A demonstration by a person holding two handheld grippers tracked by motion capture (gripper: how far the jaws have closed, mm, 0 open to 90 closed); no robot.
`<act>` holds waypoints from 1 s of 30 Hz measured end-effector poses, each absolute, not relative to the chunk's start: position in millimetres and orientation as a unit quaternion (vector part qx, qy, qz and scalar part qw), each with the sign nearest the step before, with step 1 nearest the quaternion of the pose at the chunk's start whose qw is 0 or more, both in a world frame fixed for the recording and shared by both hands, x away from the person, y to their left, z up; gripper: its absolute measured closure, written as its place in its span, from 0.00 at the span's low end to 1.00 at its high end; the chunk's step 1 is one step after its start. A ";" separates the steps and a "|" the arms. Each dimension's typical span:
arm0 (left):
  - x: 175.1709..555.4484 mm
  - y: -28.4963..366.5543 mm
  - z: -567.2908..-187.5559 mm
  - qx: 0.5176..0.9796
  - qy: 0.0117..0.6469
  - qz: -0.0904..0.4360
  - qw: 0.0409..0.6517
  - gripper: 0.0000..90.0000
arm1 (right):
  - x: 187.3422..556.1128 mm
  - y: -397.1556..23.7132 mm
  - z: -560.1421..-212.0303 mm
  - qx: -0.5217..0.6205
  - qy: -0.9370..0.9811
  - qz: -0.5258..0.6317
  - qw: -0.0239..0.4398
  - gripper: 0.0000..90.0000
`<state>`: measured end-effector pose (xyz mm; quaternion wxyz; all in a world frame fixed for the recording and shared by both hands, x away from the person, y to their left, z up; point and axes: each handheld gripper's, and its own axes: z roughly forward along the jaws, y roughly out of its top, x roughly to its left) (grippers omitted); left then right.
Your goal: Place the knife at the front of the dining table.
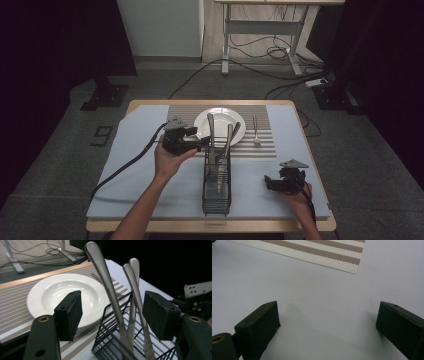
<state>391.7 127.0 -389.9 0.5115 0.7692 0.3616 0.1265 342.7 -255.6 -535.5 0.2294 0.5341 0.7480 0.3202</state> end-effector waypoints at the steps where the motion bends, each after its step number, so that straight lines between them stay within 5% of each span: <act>1: 392.8 126.6 -389.7 0.771 0.361 0.127 0.510 0.37 | 342.9 -255.7 -535.6 0.534 0.748 0.320 0.230 0.05; 30: 415.2 99.1 -398.3 0.782 0.363 0.109 0.494 0.50 | 342.8 -255.6 -535.8 0.534 0.747 0.321 0.231 0.05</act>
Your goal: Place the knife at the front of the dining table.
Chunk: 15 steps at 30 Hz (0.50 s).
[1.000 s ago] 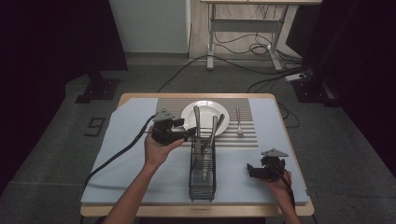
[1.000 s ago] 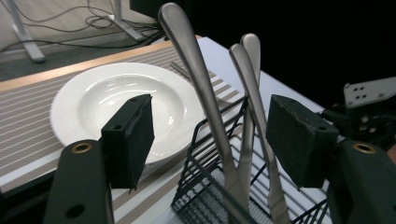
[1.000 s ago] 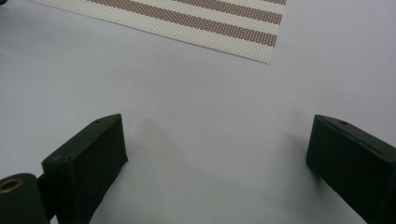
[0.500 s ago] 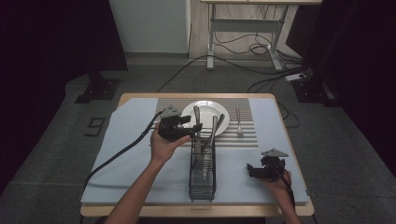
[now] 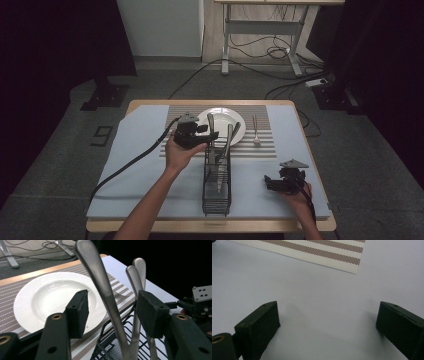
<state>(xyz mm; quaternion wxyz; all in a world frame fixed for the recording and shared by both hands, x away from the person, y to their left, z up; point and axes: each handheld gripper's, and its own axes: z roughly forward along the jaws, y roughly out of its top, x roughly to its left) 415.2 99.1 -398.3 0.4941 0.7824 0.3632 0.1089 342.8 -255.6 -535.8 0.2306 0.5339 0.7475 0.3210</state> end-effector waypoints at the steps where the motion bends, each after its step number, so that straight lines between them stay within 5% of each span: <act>1: 415.5 98.7 -399.2 0.784 0.362 0.108 0.493 0.51 | 342.8 -255.6 -535.8 0.534 0.747 0.321 0.231 0.05; 15: 423.2 95.9 -407.0 0.785 0.358 0.093 0.496 0.71 | 342.9 -255.7 -535.8 0.533 0.748 0.321 0.231 0.05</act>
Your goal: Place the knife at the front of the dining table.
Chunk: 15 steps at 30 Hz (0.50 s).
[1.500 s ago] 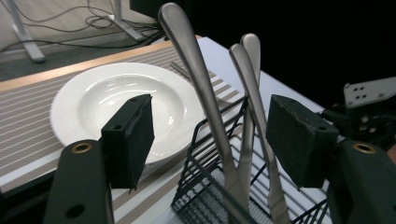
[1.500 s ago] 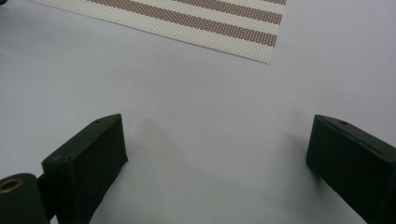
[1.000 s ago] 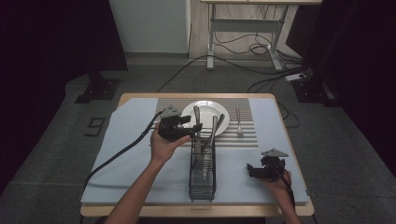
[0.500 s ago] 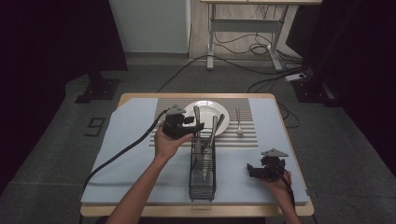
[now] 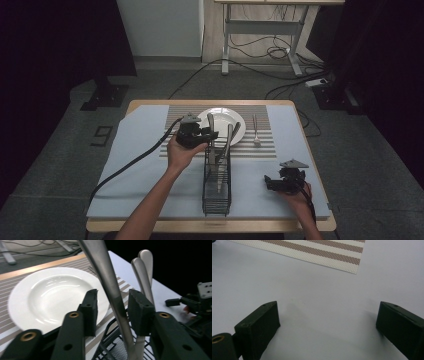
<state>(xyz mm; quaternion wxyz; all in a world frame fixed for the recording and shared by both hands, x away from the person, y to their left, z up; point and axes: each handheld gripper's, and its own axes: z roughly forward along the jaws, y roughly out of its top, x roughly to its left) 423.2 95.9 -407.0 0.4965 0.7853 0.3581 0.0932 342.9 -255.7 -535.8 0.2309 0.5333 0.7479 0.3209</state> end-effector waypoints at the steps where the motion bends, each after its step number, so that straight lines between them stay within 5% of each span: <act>1: 423.2 95.9 -407.0 0.785 0.358 0.093 0.496 0.73 | 342.9 -255.7 -535.8 0.533 0.748 0.321 0.231 0.05; 15: 419.2 96.4 -406.2 0.776 0.336 0.084 0.528 0.85 | 342.8 -255.7 -535.8 0.534 0.748 0.321 0.231 0.05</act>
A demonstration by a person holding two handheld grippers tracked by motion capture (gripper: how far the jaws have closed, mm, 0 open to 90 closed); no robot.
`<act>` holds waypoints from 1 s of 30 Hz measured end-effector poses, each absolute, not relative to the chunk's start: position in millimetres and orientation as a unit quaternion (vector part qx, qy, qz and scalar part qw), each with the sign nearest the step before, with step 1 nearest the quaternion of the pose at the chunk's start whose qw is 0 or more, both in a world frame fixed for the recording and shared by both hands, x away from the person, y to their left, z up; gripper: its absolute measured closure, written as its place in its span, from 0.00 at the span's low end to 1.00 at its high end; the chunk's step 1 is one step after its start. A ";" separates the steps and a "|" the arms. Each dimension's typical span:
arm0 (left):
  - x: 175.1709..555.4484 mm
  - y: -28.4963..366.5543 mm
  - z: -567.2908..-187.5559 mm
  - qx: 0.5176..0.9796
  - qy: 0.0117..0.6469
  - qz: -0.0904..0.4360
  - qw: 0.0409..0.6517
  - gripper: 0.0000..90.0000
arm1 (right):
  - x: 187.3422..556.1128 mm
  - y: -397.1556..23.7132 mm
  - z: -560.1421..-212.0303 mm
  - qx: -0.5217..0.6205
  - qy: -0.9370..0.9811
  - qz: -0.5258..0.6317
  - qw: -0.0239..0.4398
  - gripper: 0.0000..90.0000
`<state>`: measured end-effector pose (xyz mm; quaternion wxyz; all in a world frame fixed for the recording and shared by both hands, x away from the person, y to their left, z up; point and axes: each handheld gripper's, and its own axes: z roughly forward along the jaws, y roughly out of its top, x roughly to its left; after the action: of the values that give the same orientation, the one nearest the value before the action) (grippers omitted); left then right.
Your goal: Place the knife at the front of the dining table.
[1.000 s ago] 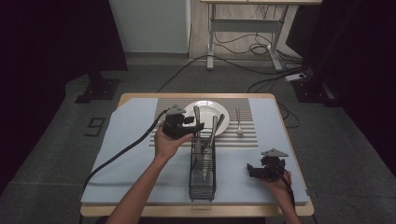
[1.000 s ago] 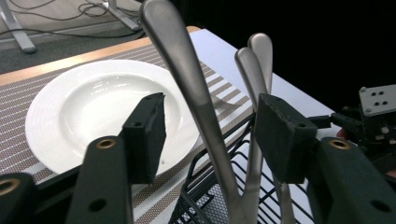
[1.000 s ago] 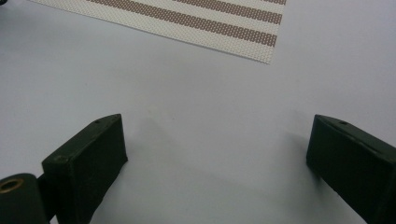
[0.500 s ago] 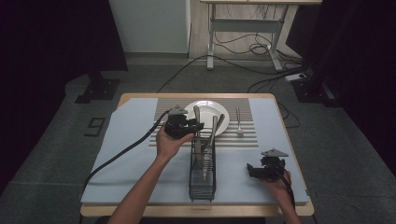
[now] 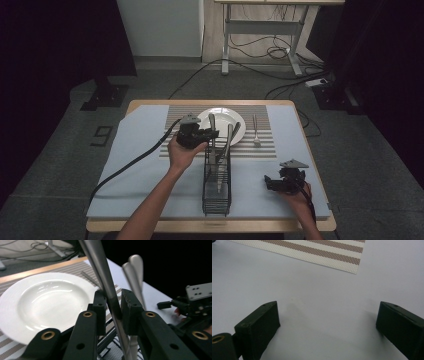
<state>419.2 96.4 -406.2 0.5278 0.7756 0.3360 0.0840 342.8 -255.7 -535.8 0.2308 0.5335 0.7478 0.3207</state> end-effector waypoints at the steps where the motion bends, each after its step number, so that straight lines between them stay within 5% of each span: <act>1: 419.2 96.4 -406.2 0.776 0.336 0.084 0.528 0.86 | 342.8 -255.7 -535.8 0.534 0.748 0.321 0.231 0.05; 16: 413.8 99.2 -396.7 0.754 0.319 0.053 0.572 0.93 | 342.8 -255.8 -535.6 0.533 0.748 0.320 0.230 0.05; 30: 405.4 106.3 -382.8 0.748 0.322 0.092 0.573 0.93 | 342.9 -255.7 -535.8 0.533 0.748 0.320 0.231 0.05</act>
<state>405.4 106.3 -382.8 0.5731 0.7478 0.3224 0.0918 342.9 -255.7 -535.8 0.2313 0.5332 0.7481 0.3204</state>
